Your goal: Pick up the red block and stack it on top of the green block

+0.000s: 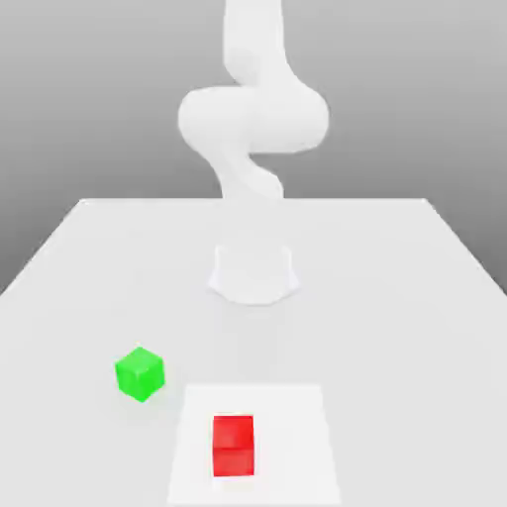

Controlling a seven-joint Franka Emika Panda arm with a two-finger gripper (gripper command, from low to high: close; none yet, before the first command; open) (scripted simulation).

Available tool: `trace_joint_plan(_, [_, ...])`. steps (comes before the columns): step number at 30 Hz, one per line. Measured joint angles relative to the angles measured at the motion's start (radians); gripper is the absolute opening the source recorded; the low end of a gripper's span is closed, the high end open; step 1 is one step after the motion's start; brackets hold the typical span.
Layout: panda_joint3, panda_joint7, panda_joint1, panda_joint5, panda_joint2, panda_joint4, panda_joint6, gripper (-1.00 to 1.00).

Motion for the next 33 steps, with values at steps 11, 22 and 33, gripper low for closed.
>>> trace_joint_plan(11, [-0.035,-0.058,0.013,0.015,0.405,-0.135,0.189,0.0])
trace_joint_plan(22, [-0.049,-0.106,0.002,0.018,0.804,-0.266,0.376,0.0])
trace_joint_plan(33, [-0.029,-0.126,-0.013,0.041,1.018,-0.249,0.545,-1.0])
